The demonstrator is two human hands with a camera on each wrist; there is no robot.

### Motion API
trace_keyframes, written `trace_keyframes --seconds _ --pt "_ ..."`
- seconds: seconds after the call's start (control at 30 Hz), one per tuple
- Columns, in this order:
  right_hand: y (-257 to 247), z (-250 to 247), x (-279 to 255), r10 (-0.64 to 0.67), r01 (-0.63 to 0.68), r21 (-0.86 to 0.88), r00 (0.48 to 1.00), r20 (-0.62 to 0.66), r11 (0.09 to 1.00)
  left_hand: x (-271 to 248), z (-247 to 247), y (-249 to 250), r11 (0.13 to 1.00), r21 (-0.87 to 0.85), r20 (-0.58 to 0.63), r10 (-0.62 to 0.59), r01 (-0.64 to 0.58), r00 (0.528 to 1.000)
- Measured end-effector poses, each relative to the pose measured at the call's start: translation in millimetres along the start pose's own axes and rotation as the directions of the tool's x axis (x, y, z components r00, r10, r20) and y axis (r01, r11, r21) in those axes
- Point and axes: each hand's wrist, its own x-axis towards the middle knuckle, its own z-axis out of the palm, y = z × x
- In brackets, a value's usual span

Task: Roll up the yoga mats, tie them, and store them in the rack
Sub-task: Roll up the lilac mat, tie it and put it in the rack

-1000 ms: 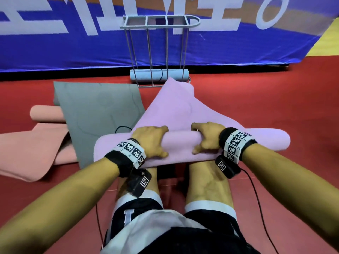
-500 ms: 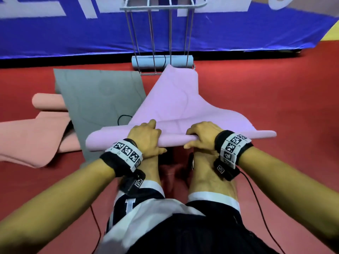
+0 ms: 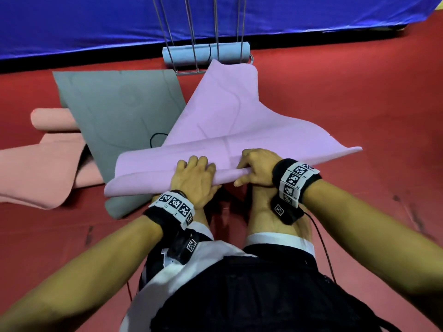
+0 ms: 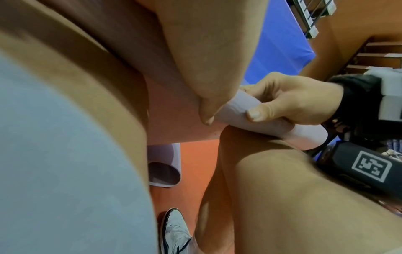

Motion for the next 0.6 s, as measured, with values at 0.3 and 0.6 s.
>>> trace_keyframes --seconds 0.3,0.6 --pt "-2 -1 -1 0.016 -0.036 -0.14 0.99 -0.141 0.989 -1 -1 -4 0.968 -0.244 0.1 -0.029 0.052 0.995" --pt "-11 18 -18 -0.147 0.026 -0.471 0.964 -0.221 0.882 18 -12 -22 0.91 -0.376 0.242 -0.083 0.173 0.967"
